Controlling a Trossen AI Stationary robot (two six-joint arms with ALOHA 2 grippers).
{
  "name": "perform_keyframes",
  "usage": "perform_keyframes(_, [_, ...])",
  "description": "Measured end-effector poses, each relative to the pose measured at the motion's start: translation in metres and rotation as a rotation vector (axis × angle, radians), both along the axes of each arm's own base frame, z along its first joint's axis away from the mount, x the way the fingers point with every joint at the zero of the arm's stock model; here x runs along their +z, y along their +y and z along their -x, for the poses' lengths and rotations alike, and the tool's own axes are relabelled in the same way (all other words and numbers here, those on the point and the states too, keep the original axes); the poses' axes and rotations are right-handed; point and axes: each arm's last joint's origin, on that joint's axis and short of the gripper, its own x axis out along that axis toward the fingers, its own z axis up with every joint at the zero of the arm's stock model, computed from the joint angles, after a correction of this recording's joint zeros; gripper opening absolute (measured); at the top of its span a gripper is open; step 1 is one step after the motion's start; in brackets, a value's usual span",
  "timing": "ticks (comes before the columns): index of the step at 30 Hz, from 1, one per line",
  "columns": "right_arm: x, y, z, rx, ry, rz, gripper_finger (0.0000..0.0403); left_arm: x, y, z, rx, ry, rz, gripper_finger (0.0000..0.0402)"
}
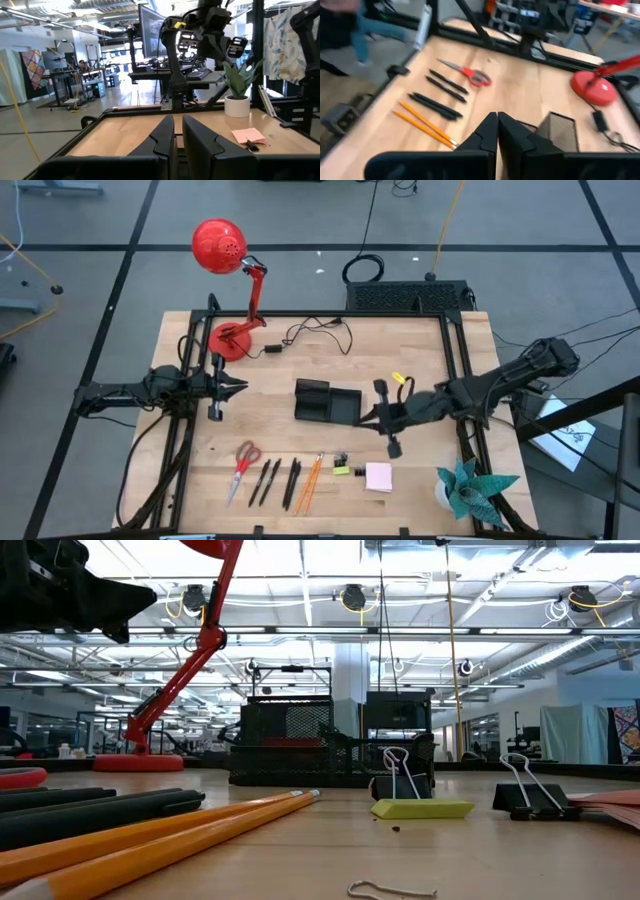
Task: Pick and place office supplies into organizer
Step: Put the pink sticky notes into the desk organizer
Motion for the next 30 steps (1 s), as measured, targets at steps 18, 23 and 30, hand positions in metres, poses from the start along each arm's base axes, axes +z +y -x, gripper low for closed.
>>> perform_keyframes(18, [-0.046, 0.063, -0.007, -0.047, 0.189, 0.257, 0.0202, 0.0, 0.0, 0.0, 0.006, 0.0, -0.034, 0.0047])
perform_keyframes(23, [-0.066, 0.074, -0.004, -0.065, 0.28, 0.308, 0.0236, 0.0, 0.0, 0.0, 0.019, -0.001, -0.098, 0.0047])
perform_keyframes(30, [-0.07, 0.076, -0.002, -0.103, 0.295, 0.252, 0.0251, 0.004, 0.0, 0.001, 0.034, -0.035, -0.147, 0.0047])
